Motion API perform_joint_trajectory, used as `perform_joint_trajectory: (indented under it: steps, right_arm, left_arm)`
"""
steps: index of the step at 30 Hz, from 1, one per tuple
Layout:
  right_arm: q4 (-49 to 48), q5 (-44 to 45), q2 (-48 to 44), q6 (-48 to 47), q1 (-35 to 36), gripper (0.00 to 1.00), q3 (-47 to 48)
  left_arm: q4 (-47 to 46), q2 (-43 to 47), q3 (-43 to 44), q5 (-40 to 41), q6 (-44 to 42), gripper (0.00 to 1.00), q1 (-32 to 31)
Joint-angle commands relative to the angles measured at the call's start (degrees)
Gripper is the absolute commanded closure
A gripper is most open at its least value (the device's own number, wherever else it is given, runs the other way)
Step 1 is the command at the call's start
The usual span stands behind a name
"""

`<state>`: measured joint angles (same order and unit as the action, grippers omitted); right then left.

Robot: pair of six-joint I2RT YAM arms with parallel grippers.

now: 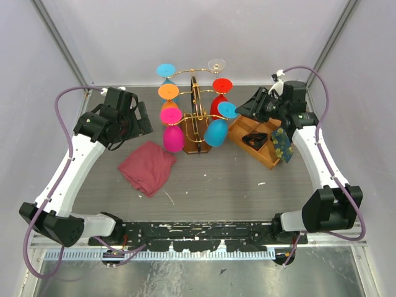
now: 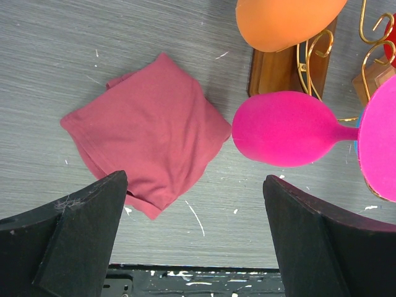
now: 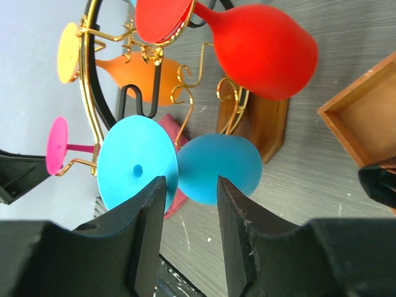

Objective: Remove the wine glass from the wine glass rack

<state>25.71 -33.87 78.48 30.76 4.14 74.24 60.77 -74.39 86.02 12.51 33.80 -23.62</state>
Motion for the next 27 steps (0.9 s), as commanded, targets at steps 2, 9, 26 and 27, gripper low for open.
perform_joint_trajectory:
  steps: [2,9,26,27]
  right_arm:
    - [-15.87,-10.39,-1.11,8.02,-1.8,0.57,-4.92]
    - [-25.02,-16.1,-0.82,14.24,-3.43,0.6,-8.8]
    - [-29.38,-19.96,0.02,17.86,-5.64,0.99,-9.02]
    - [-29.51,-20.0,-0.06,18.19,-5.97,0.99,-8.92]
  left_arm:
    - [0.56,1.2,-0.61,0.41,-0.89,0.02,0.31]
    - [0.52,0.96,-0.76,-0.07,-0.84,0.02,0.33]
    - [0.75,0.75,-1.17,-0.16,-0.75,0.02,0.29]
    - [0.73,0.75,-1.17,-0.18,-0.75,0.02,0.31]
